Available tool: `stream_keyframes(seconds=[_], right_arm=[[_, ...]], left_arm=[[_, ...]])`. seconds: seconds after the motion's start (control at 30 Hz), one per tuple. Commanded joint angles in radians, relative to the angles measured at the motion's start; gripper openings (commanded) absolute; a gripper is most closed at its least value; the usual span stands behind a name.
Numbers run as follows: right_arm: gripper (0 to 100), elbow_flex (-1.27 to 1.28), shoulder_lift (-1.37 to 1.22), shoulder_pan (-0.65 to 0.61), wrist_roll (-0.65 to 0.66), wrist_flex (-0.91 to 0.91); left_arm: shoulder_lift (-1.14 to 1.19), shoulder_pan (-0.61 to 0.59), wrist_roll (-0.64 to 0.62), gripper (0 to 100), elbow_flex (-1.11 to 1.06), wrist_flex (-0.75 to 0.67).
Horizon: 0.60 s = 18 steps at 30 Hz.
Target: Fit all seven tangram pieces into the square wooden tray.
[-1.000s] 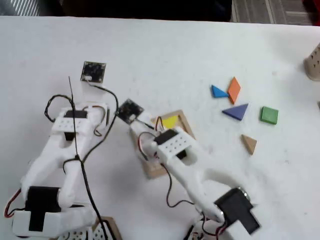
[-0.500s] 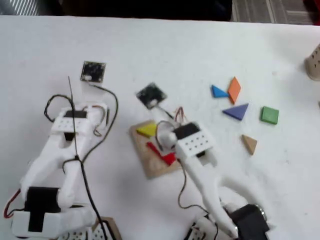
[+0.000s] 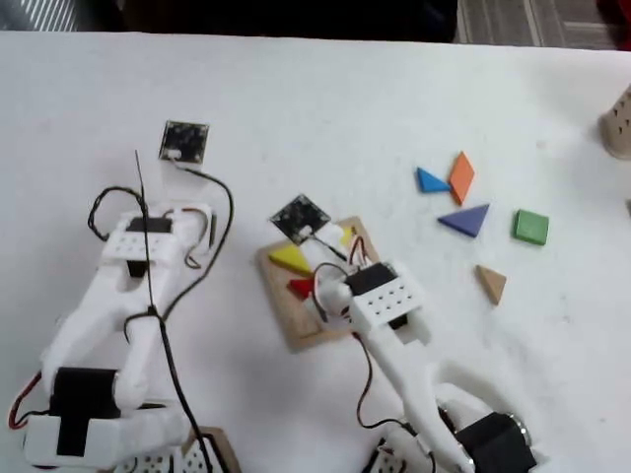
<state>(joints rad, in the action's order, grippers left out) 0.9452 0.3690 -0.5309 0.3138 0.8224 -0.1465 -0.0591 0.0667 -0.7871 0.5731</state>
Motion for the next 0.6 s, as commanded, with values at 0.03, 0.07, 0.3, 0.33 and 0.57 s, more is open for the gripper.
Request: stream_keyframes(seconds=[0.03, 0.07, 0.3, 0.33, 0.57], right_arm=[[1.8, -0.005, 0.033, 0.001, -0.011, -0.012], [1.7, -0.005, 0.033, 0.001, -0.011, -0.008], [1.7, -0.003, 0.035, 0.001, 0.046, 0.099], [1.7, -0.002, 0.035, 0.007, 0.046, 0.117], [1.7, -0.014, 0.035, 0.154, 0.018, 0.099]], left_arm=[[-0.013, -0.004, 0.006, 2, 0.005, -0.023], [-0.013, -0.004, 0.008, 2, 0.005, -0.023], [-0.013, -0.004, 0.008, 2, 0.003, -0.023], [-0.013, -0.002, 0.008, 2, 0.003, -0.023], [-0.012, 0.035, 0.009, 2, -0.002, -0.021]])
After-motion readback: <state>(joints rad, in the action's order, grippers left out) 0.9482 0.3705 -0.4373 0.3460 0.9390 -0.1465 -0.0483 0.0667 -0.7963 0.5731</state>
